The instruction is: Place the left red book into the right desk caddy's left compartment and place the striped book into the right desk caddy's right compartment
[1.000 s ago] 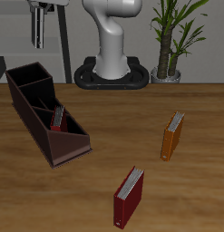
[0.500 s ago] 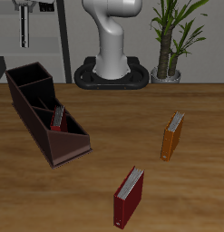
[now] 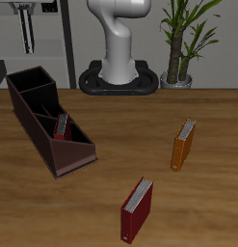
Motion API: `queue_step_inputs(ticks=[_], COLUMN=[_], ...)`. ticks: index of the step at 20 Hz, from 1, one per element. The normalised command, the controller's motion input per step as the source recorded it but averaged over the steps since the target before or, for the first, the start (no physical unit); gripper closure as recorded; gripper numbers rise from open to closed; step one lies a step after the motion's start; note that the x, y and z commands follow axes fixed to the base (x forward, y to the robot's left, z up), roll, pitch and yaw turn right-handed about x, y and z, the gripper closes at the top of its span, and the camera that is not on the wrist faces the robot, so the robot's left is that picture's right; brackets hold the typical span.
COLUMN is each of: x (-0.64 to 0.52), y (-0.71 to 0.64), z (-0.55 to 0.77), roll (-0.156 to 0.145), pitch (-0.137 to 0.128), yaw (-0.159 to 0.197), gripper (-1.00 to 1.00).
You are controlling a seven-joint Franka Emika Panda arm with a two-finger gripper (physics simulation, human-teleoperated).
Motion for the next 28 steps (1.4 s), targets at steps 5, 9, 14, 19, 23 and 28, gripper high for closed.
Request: queue_step_inputs(ticks=[5, 9, 14, 19, 23, 28], x=[0.18, 0.16, 0.07, -0.04, -0.07, -0.15], y=[0.1, 0.09, 0.01, -0.06, -0.08, -0.06], z=[-0.15, -0.2, -0.22, -0.18, -0.16, -0.06], roll=[0.033, 0.007, -0.012, 0.009, 0.018, 0.099], pitch=[0.034, 0.023, 0.014, 0.01, 0.005, 0.02], yaw=[-0.014, 0.002, 0.023, -0.022, -0.017, -0.004], gripper=[1.0, 1.0, 1.0, 1.0, 1.0, 1.0])
